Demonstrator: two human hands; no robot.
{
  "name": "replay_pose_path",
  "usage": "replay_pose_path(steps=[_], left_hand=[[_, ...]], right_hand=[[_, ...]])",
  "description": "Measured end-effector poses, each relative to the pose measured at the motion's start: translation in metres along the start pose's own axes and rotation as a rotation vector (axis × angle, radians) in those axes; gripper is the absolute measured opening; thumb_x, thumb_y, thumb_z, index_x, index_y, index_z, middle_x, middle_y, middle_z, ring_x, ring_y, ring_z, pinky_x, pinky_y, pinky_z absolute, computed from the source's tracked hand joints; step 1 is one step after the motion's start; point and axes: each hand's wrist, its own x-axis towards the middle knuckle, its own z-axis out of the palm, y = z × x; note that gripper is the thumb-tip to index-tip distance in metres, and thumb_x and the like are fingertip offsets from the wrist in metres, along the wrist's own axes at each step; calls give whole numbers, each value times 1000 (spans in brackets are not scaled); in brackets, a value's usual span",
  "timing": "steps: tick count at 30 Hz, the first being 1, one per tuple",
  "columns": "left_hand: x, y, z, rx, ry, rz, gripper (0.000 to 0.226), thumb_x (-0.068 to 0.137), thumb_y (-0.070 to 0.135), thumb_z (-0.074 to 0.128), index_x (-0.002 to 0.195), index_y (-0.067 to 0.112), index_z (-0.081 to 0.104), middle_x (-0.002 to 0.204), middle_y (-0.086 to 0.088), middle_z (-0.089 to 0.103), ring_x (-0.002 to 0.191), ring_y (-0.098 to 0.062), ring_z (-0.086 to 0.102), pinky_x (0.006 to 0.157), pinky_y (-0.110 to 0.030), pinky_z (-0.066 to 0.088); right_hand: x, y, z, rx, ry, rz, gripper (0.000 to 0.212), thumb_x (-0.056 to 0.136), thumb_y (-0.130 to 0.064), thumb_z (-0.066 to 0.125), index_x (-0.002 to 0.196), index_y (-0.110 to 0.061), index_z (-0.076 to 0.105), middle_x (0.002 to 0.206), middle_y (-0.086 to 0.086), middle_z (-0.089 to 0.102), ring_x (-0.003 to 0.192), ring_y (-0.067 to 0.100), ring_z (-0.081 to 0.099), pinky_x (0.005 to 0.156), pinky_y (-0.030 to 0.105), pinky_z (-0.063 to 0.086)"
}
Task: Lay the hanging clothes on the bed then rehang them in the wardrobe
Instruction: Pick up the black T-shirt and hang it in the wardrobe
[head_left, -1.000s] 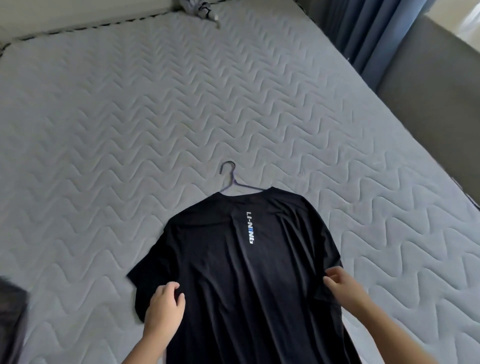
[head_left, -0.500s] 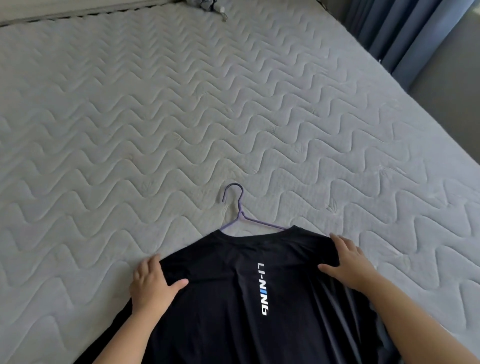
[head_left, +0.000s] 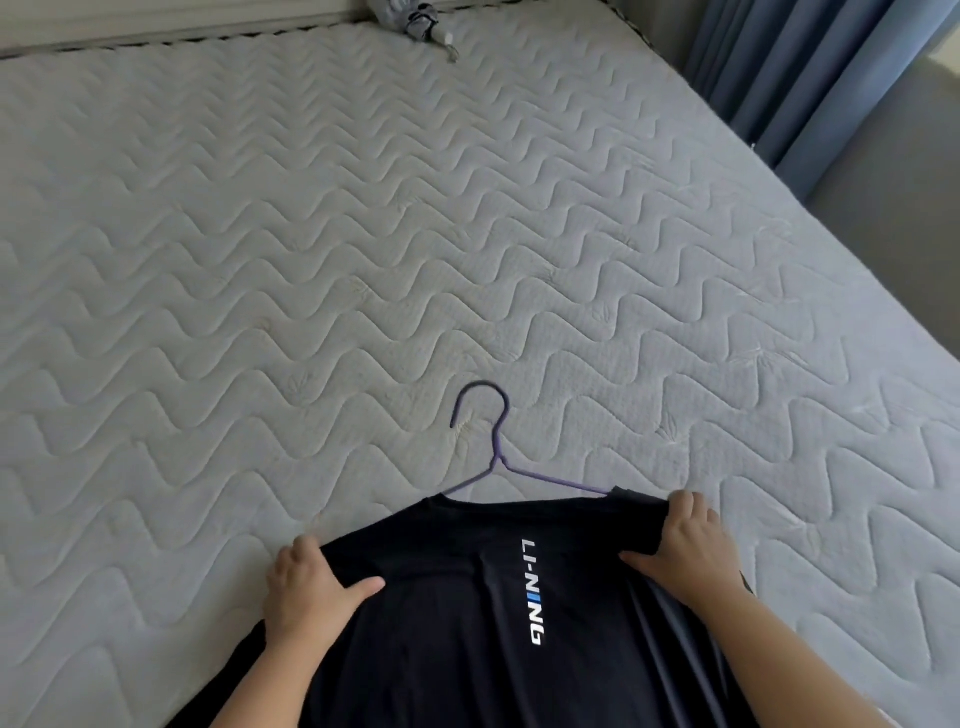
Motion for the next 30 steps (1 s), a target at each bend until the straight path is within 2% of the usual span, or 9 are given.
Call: replay_pose_path(steps=[6, 10, 13, 15, 17, 21, 25, 27, 30], left_hand=[[-59, -27, -30, -16, -206, 50, 64, 69, 49, 71, 111, 8, 48, 115, -8, 59, 106, -23, 56, 83, -29, 47], [-124, -69, -42, -112, -334, 4, 68, 63, 52, 74, 112, 11, 51, 114, -3, 58, 104, -19, 56, 77, -25, 41], [-177, -98, -51, -239, -334, -65, 45, 67, 52, 71, 85, 18, 50, 88, 5, 56, 84, -15, 54, 74, -28, 42], [-216, -114, -57, -275, -283, -107, 42, 71, 52, 67, 69, 18, 42, 71, 5, 50, 68, -14, 50, 67, -30, 41], [-259, -131, -59, -227, -272, -123, 44, 72, 54, 65, 65, 18, 40, 63, 5, 47, 60, -13, 47, 59, -28, 36], [-338, -161, -57, -144, -304, -154, 38, 74, 59, 60, 69, 22, 49, 73, 8, 57, 72, -12, 56, 66, -26, 42], [-399, -176, -62, -150, -311, -170, 39, 75, 60, 57, 65, 23, 48, 65, 6, 57, 69, -14, 57, 62, -27, 40], [-423, -177, -67, -152, -297, -158, 40, 78, 60, 54, 65, 23, 45, 63, 7, 54, 66, -14, 54, 57, -26, 37], [-453, -177, -78, -186, -217, -134, 46, 80, 60, 51, 58, 21, 37, 56, 6, 44, 57, -15, 48, 51, -28, 30]], right_hand=[[-65, 18, -20, 65, -37, 3, 66, 71, -54, 67, 107, -4, 43, 114, 11, 47, 109, 28, 47, 89, 30, 38], [-136, 39, -18, 33, -125, 23, 59, 73, -54, 65, 103, -7, 47, 108, 11, 54, 106, 31, 53, 84, 34, 42], [-194, 63, -6, 209, -191, 75, 33, 81, -39, 62, 80, -13, 42, 98, 18, 59, 99, 37, 57, 76, 39, 39], [-234, 80, 2, 320, -231, 120, 35, 84, -34, 59, 68, -19, 32, 96, 20, 60, 97, 37, 59, 70, 37, 36], [-276, 95, 6, 318, -280, 169, 34, 86, -36, 56, 70, -17, 34, 98, 17, 60, 100, 33, 59, 66, 34, 33], [-349, 124, 10, 400, -297, 213, 31, 83, -27, 63, 69, -14, 39, 97, 24, 63, 96, 36, 60, 64, 34, 32], [-396, 148, 2, 377, -319, 205, 31, 84, -32, 61, 92, -3, 51, 97, 18, 62, 98, 35, 60, 68, 35, 37], [-407, 156, -8, 379, -288, 163, 30, 85, -35, 59, 90, -7, 50, 89, 12, 62, 90, 33, 60, 70, 37, 43], [-412, 160, -30, 390, -232, 104, 29, 86, -33, 58, 88, -5, 49, 81, 10, 59, 80, 32, 56, 65, 36, 39]])
